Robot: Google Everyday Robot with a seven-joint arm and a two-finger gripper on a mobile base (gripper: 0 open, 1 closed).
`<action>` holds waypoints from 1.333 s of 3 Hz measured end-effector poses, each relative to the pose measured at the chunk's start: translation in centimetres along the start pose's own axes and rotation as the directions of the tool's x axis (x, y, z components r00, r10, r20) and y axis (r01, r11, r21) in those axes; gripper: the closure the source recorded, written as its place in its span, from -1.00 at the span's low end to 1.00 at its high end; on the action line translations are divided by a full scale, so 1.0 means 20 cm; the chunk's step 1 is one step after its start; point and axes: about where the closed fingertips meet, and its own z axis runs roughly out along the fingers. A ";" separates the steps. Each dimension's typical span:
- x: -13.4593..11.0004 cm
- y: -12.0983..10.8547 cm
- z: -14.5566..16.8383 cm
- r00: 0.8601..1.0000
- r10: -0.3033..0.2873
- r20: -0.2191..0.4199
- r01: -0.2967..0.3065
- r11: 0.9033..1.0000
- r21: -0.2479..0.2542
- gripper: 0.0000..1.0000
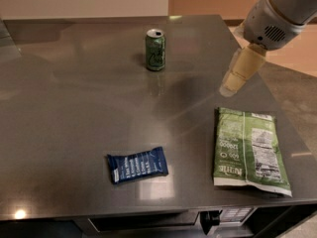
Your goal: Pick green can
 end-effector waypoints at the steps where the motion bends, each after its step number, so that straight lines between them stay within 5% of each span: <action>1: -0.13 -0.17 0.16 0.998 0.033 0.044 -0.033 0.999 -0.012 -1.00; 4: -0.53 -0.54 0.60 0.982 0.137 0.131 -0.139 0.990 0.001 -1.00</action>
Offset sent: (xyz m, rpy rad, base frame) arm 0.1507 0.0767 -0.0335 0.1607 0.0193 -0.0752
